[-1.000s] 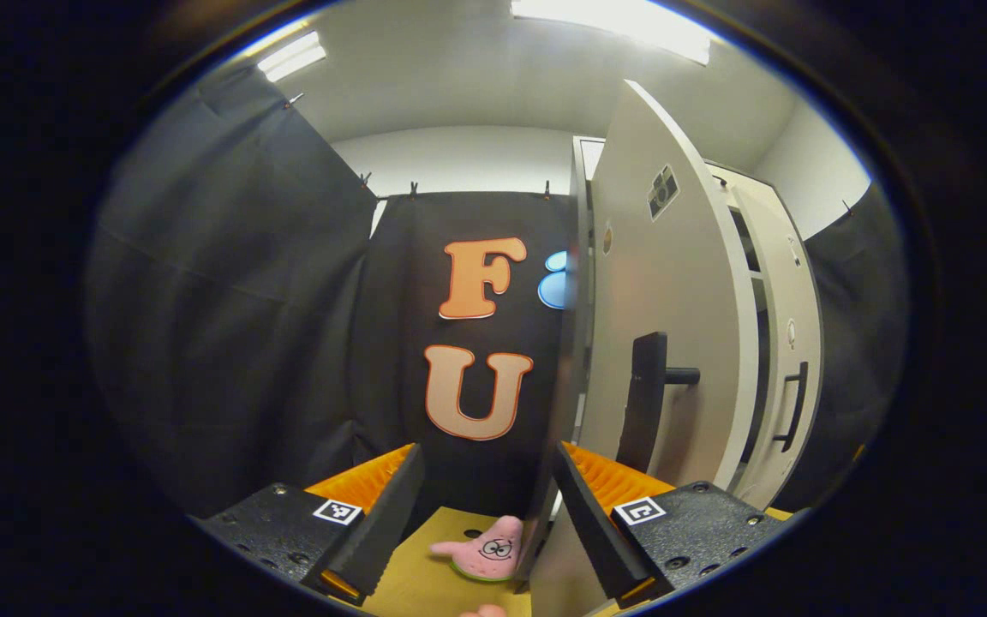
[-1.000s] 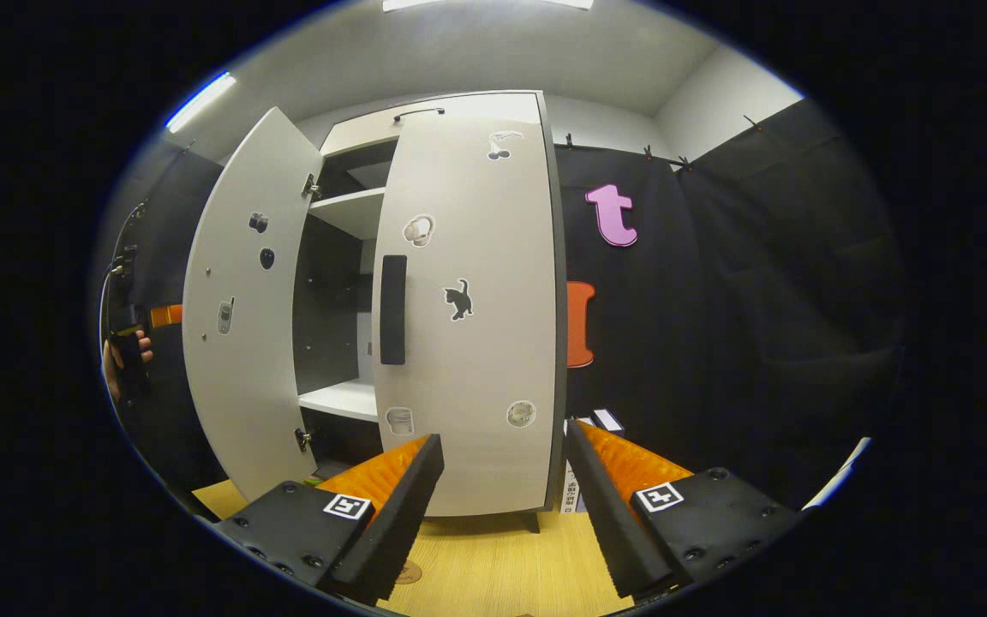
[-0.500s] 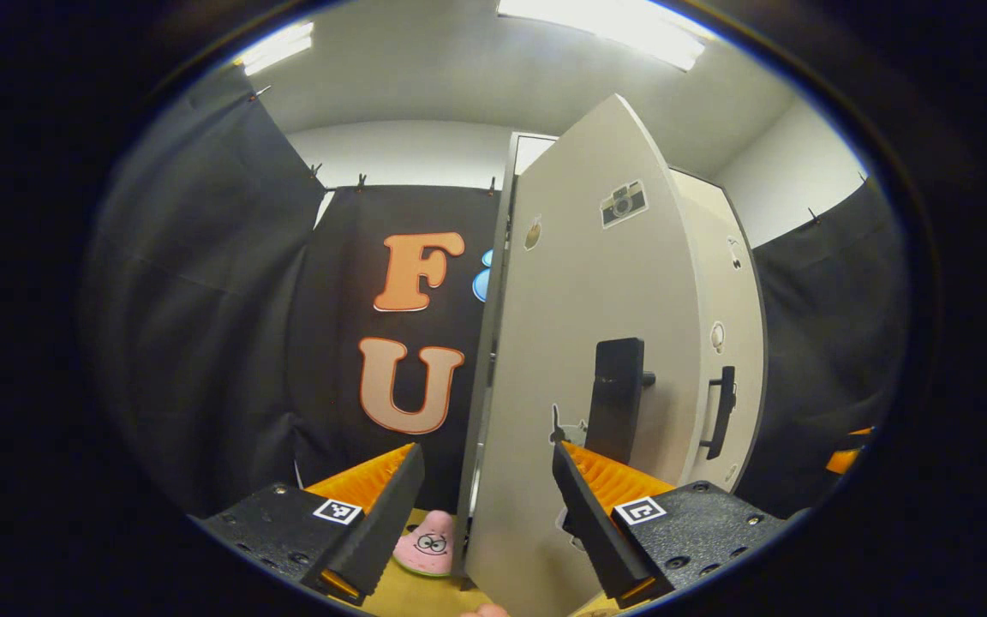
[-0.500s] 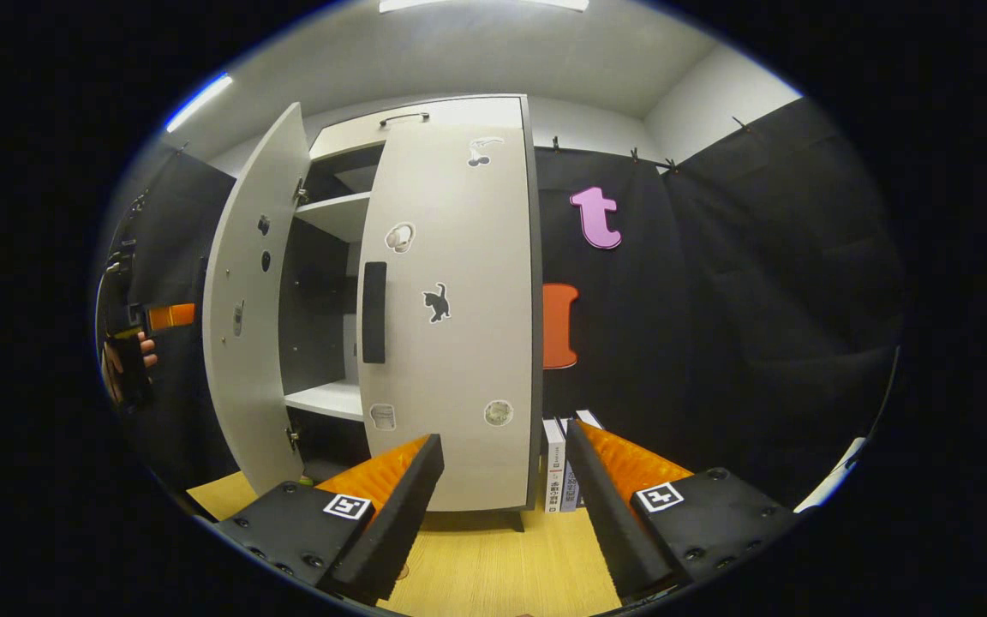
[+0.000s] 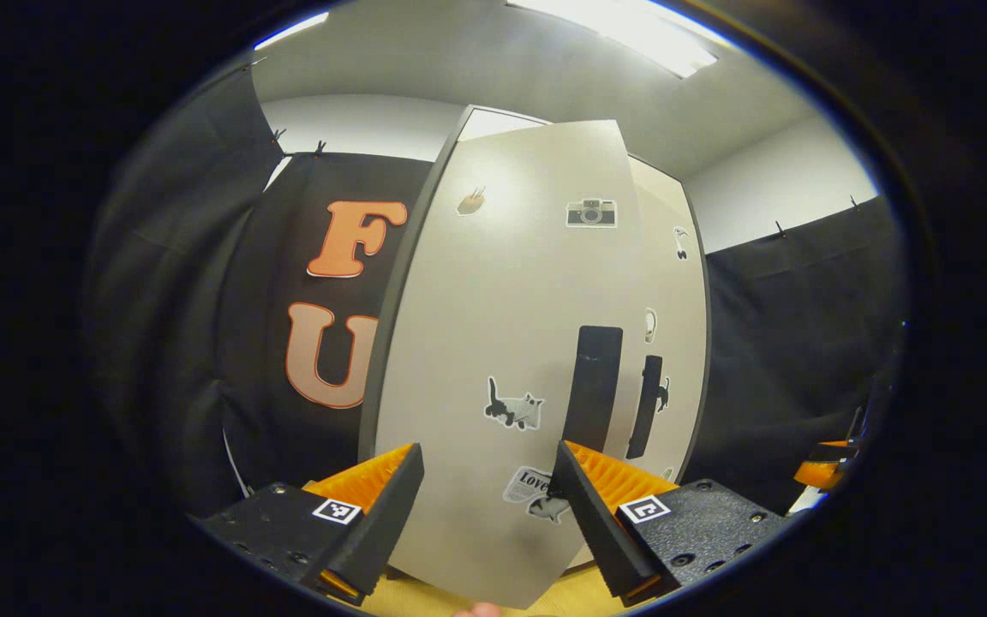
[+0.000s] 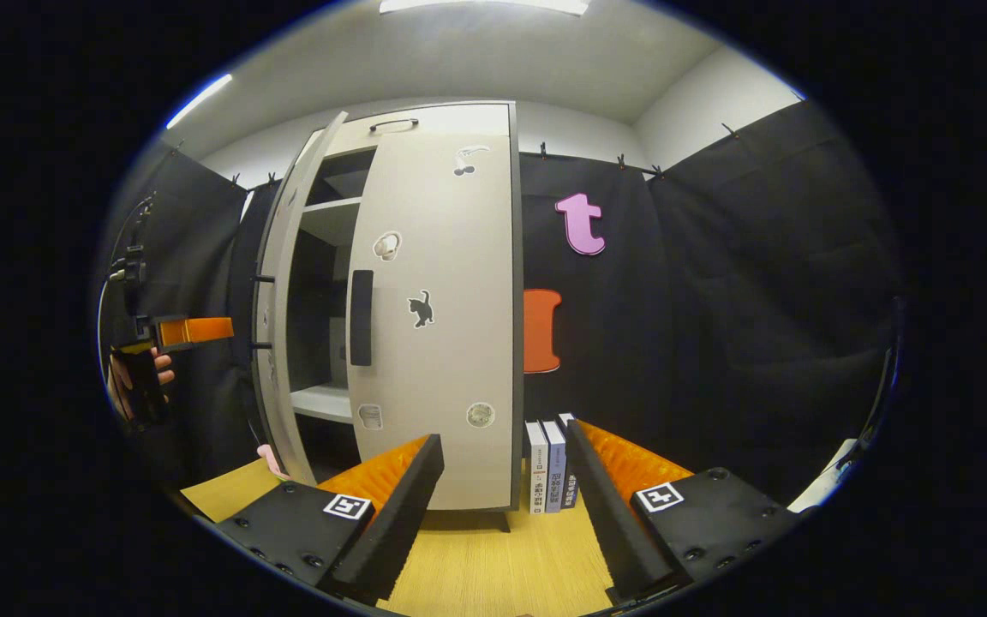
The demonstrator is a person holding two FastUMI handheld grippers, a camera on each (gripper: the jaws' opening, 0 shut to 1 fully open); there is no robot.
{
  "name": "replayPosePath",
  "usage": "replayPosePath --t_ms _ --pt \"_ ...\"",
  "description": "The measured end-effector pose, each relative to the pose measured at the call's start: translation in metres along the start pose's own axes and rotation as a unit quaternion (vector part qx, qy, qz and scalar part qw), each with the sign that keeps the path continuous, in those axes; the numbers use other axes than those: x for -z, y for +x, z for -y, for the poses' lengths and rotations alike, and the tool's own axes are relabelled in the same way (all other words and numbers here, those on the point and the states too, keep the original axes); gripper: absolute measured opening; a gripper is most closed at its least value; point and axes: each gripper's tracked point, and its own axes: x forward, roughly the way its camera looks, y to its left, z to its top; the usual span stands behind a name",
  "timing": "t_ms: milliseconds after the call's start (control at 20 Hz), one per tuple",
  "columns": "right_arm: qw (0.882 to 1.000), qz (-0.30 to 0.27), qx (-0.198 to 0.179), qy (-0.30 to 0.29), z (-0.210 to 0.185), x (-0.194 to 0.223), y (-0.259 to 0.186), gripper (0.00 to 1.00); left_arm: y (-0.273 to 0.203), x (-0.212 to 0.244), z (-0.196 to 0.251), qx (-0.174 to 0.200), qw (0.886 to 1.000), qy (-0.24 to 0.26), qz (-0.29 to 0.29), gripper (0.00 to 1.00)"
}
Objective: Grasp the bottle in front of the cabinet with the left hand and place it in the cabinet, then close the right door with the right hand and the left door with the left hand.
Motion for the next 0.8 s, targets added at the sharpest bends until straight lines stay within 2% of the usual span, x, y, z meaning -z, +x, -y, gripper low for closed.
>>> replayPosePath --t_ms 100,500,650,800 --pt "1.0 0.001 0.003 -0.001 0.001 0.001 -0.003 0.96 0.002 0.004 0.01 0.01 1.0 -0.008 -0.005 0.96" --pt "1.0 0.005 0.005 0.005 0.0 -0.003 -0.008 0.96 0.038 0.005 0.041 0.039 0.999 -0.028 0.001 0.94" --pt "1.0 0.004 0.011 0.0 0.006 -0.004 -0.013 0.96 0.056 0.015 0.042 0.034 0.999 -0.024 -0.008 0.92" --pt "1.0 0.006 0.019 -0.003 0.013 -0.008 -0.017 0.96 0.067 0.021 0.045 0.032 0.999 -0.028 -0.013 0.95"
